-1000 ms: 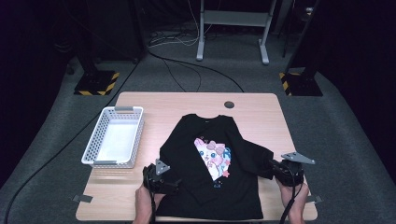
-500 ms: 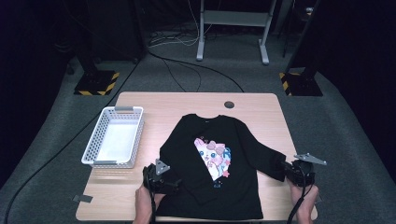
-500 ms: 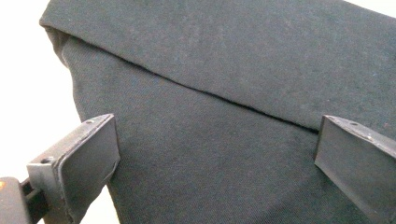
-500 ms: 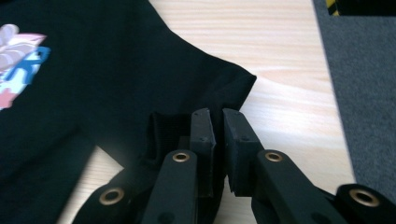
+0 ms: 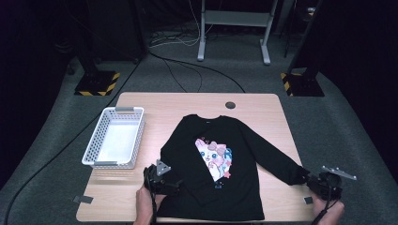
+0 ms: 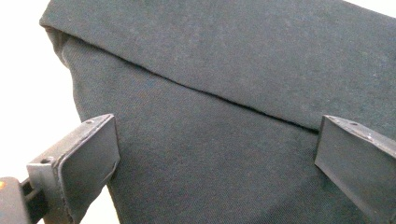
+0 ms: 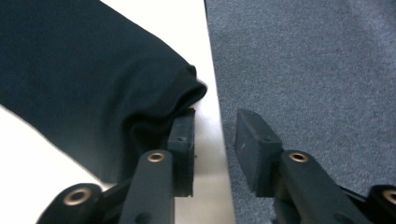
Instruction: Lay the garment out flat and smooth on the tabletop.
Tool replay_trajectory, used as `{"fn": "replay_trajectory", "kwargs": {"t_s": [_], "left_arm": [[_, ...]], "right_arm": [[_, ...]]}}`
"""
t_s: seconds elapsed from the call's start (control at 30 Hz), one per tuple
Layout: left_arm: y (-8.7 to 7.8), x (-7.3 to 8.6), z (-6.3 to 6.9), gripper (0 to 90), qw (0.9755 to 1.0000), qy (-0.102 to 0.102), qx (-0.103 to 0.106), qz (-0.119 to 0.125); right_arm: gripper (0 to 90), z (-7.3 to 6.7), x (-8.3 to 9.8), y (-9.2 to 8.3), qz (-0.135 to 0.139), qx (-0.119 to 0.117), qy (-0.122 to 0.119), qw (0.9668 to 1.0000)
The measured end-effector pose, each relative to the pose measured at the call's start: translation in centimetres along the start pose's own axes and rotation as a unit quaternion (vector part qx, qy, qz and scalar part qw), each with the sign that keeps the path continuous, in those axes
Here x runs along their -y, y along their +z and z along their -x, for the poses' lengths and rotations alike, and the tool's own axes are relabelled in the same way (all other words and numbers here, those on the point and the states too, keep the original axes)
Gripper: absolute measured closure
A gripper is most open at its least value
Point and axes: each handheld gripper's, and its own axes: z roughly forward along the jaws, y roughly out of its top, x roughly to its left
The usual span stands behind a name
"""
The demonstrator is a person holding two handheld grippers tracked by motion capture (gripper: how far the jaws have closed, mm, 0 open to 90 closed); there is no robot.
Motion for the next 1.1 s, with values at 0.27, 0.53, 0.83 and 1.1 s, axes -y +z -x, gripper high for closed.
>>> {"fn": "replay_trajectory", "kwargs": {"t_s": [0.27, 0.53, 0.83, 1.1], "left_arm": [[0.0, 0.0, 0.0, 0.1, 1.0, -0.002, 0.0, 0.001], [0.0, 0.0, 0.1, 0.1, 1.0, -0.004, -0.002, 0.001], [0.0, 0.0, 0.5, 0.2, 1.0, -0.005, -0.005, 0.001], [-0.1, -1.8, 2.9, 0.1, 0.9982, 0.01, -0.056, -0.019]], "right_arm": [[48.7, -0.2, 0.6, -3.8, 0.032, -0.006, 0.006, 0.9995], [18.8, -5.9, 0.2, -2.1, 0.015, -0.081, -0.053, 0.9952], [4.1, -13.7, -0.1, 3.7, -0.005, -0.128, -0.133, 0.9828], [2.7, -14.7, 0.4, 5.5, -0.005, -0.09, -0.157, 0.9834]]}}
